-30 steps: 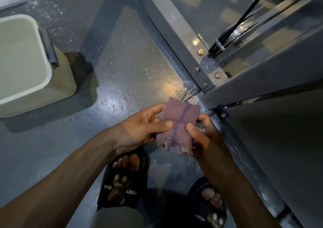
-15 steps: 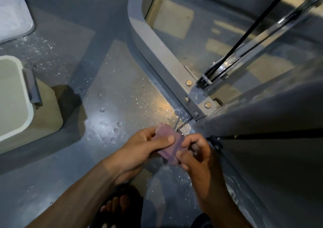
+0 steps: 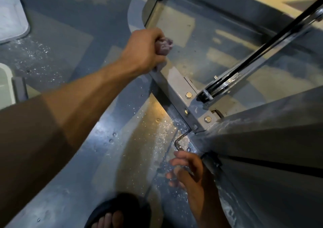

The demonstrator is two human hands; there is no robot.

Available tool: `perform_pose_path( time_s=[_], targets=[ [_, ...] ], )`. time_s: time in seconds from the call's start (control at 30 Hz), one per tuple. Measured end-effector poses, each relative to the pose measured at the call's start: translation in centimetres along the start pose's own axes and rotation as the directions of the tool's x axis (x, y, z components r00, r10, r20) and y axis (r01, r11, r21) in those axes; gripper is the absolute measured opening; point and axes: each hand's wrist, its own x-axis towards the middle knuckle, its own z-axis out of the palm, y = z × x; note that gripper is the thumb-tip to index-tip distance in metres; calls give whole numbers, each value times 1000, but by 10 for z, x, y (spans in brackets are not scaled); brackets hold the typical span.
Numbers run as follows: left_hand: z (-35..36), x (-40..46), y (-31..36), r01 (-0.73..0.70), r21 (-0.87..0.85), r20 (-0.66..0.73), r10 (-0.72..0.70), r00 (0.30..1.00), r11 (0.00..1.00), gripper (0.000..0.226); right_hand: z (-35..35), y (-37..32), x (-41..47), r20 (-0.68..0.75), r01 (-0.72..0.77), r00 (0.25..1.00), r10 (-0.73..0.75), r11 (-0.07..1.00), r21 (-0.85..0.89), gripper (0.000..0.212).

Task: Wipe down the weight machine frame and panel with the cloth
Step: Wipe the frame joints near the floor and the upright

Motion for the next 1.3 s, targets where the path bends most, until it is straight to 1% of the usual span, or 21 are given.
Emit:
perform_pose_path(
  time_s=[0.03,0.1,0.17,0.23,0.27,0.33,0.37,0.43,0.47,0.5,0.57,0.63,0.73,0.83,0.97,1.0,1.07,1.13,1.2,1.23,1.3],
  targets=[
    [9,6,3,1,19,16,-2,1000,1000,35,0,1,2,-1,-14,1000,14,1000,11,26],
    [32,3,10,-36,39,60,34,998,999,31,-1,1,6,7,-56,998,56,997,53,23],
    [54,-21,21,-96,55,86,91,992,994,18,-3,1,10,0,-63,998,63,994,90,28],
    [70,-56,31,-197,69,77,192,978,978,10,-3,0,12,-16,-41,999,43,995,91,35],
    [73,-70,34,-240,82,87,233,969,967,11,-4,0,13,-21,-36,999,38,995,89,37],
    [71,-72,33,-273,143,135,255,958,951,16,-5,0,14,-25,-19,999,22,996,82,36],
    [66,-60,30,-258,171,132,238,962,951,15,-7,1,14,-25,-12,1000,14,997,81,32],
    [55,-31,27,-165,231,116,141,983,959,15,-8,2,13,-15,-17,1000,19,997,79,22],
    [52,-24,29,-121,251,109,96,989,960,15,-8,3,11,-9,-16,1000,17,997,72,20],
    [52,-25,34,-108,261,113,81,990,959,14,-7,3,9,-8,-7,1000,8,998,57,22],
    [58,-44,43,-162,232,131,134,982,959,13,-4,2,6,-12,12,1000,-12,1000,18,33],
    [64,-72,47,-193,197,150,164,975,961,14,-3,1,4,-5,32,999,-32,999,-14,35],
    [64,-86,43,-148,141,131,130,983,979,11,-6,3,5,-5,25,1000,-25,999,-40,35],
    [67,-87,48,-176,125,169,154,974,976,8,-4,6,2,-10,6,1000,-7,999,-39,35],
    [80,-94,52,-159,84,99,151,984,984,19,2,8,-2,8,3,1000,-3,999,-35,33],
    [83,-101,49,-178,76,94,171,981,981,19,3,8,-3,13,5,1000,-5,999,-39,33],
    [92,-119,48,-270,69,110,262,959,960,23,3,8,-4,9,13,1000,-13,999,-49,33],
    [97,-136,54,-363,53,199,346,917,930,34,3,9,-4,-4,16,1000,-16,998,-56,33],
    [94,-129,51,-345,30,250,327,911,938,38,3,10,-5,-7,13,1000,-13,999,-50,32],
    [90,-120,47,-316,55,232,296,927,947,36,2,11,-6,-4,12,1000,-12,999,-47,31],
    [80,-101,40,-231,109,112,219,969,967,29,2,13,-9,3,6,1000,-6,998,-58,32]
  ],
)
